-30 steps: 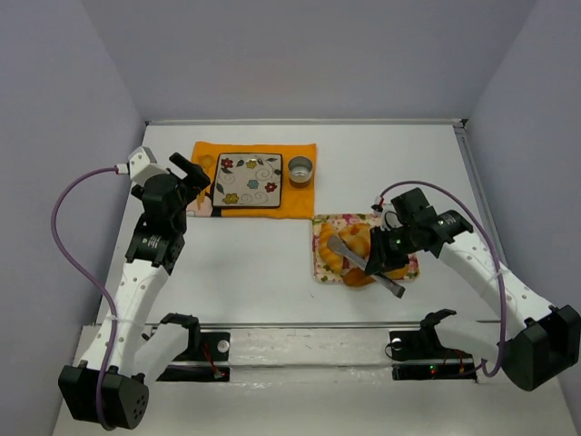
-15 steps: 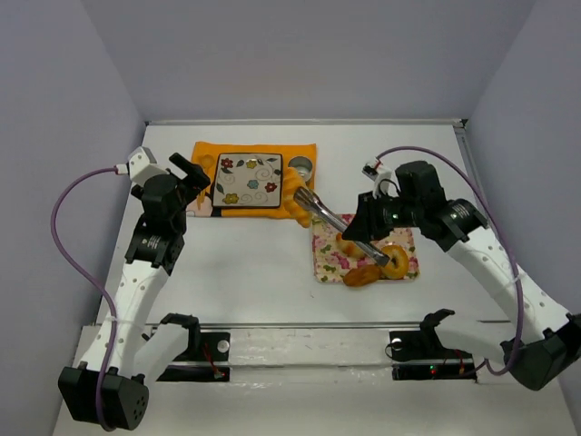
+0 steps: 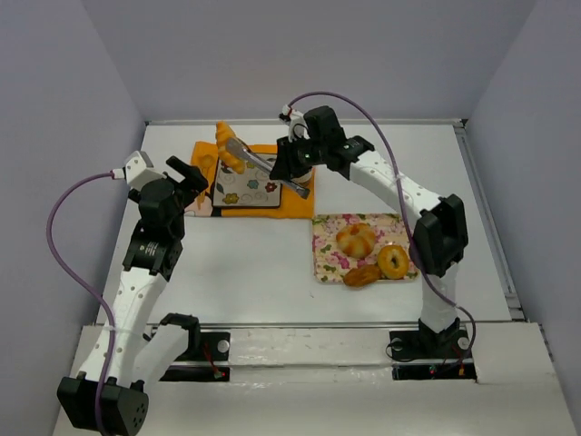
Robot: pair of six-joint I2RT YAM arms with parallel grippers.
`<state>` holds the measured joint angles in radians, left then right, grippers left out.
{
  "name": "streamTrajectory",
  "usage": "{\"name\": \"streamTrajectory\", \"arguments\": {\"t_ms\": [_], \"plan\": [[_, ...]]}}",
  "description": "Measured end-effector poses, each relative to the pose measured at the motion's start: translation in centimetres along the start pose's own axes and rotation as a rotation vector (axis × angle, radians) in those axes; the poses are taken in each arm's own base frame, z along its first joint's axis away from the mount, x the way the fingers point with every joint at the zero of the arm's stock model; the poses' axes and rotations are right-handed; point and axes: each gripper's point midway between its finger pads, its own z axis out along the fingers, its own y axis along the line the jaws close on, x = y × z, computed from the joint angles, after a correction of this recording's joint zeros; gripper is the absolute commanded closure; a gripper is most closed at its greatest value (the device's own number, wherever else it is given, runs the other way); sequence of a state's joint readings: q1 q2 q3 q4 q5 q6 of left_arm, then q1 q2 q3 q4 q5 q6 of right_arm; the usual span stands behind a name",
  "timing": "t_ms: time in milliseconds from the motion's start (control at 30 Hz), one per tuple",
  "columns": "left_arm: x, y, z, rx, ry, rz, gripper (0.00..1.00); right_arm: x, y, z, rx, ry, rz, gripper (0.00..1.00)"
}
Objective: Place the bread
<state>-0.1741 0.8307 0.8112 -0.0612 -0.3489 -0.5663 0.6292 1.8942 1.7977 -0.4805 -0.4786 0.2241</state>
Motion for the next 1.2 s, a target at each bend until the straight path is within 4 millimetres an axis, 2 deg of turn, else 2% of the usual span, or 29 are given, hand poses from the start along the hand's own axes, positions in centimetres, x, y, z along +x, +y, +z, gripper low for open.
{"name": "streamTrajectory", "arguments": {"t_ms": [33, 67, 167, 233, 333, 467, 533, 633, 833, 1000, 1133, 1200], "plan": [[0.0, 0.0, 0.0, -0.001, 0.000, 0.000, 0.01, -0.3, -0.9, 1.7, 0.001, 0.006, 0.002, 0.77], [0.0, 0.1, 0.0, -0.002, 0.001, 0.001, 0.01, -0.4, -1.3, 2.6, 0.000, 0.008, 0.003, 0.76], [0.0, 0.2, 0.0, -0.006, -0.001, 0.001, 0.01, 0.4, -3.1, 5.8, 0.000, 0.038, 0.027, 0.73], [0.0, 0.2, 0.0, -0.010, -0.002, 0.001, 0.01, 1.5, -4.3, 8.0, 0.001, 0.068, 0.047, 0.69], [0.0, 0.3, 0.0, -0.014, -0.001, 0.003, 0.01, 3.3, -5.8, 10.2, 0.000, 0.108, 0.075, 0.65], [0.0, 0.4, 0.0, -0.019, -0.003, 0.003, 0.01, 5.4, -7.0, 11.6, 0.015, 0.152, 0.108, 0.54], [0.0, 0.5, 0.0, -0.021, -0.004, 0.004, 0.01, 5.6, -7.2, 11.7, 0.019, 0.155, 0.112, 0.42], [0.0, 0.5, 0.0, -0.021, -0.004, 0.004, 0.01, 5.0, -7.2, 11.5, 0.030, 0.139, 0.107, 0.36], [-0.1, 0.5, -0.1, -0.020, -0.006, 0.003, 0.01, 4.1, -7.7, 10.2, 0.107, 0.111, 0.090, 0.33], [-0.2, 0.4, -0.2, -0.018, -0.009, 0.002, 0.01, 1.0, -7.1, 7.5, 0.173, 0.037, 0.040, 0.33], [-0.3, 0.4, -0.3, -0.015, -0.013, -0.001, 0.01, -2.1, -6.0, 4.5, 0.216, -0.041, -0.007, 0.35], [-0.4, 0.4, -0.4, -0.014, -0.015, -0.002, 0.01, -3.0, -5.2, 2.7, 0.230, -0.070, -0.024, 0.36]]}}
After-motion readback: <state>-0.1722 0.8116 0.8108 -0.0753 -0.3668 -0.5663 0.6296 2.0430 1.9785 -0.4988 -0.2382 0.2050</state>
